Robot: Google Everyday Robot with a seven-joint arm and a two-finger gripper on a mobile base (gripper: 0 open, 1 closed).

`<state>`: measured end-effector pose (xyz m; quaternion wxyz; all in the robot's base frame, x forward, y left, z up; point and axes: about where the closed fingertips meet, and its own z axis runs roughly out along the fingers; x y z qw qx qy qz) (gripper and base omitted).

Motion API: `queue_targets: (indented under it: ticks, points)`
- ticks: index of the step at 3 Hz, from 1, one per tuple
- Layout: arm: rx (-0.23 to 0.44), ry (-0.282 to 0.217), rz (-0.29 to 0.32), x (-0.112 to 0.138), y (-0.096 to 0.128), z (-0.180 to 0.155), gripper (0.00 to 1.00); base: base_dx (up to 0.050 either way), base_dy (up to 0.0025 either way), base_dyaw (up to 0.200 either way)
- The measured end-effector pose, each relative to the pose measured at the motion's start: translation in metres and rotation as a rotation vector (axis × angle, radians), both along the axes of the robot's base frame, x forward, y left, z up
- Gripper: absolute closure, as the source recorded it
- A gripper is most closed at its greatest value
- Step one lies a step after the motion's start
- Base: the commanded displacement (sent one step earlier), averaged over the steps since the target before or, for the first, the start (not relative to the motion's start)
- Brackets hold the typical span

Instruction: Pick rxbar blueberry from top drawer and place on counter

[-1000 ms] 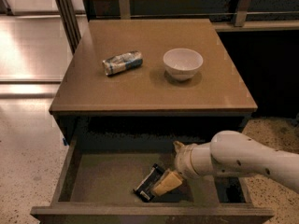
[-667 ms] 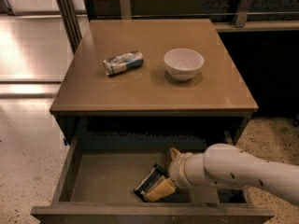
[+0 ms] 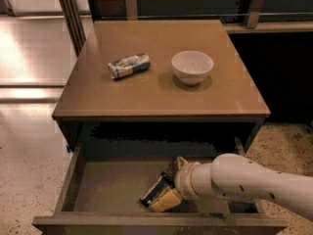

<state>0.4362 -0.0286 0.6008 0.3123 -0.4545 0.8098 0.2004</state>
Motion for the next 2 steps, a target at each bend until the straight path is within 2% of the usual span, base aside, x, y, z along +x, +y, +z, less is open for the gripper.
queue_targets:
  ticks: [1, 2]
  points:
    - [0.000, 0.000, -0.001, -0.0002, 0.0002, 0.0002, 0.00, 0.000, 0.00000, 0.000]
    - [0.015, 0.080, 0.041, -0.0047, 0.0057, -0.0095, 0.00, 0.000, 0.00000, 0.000]
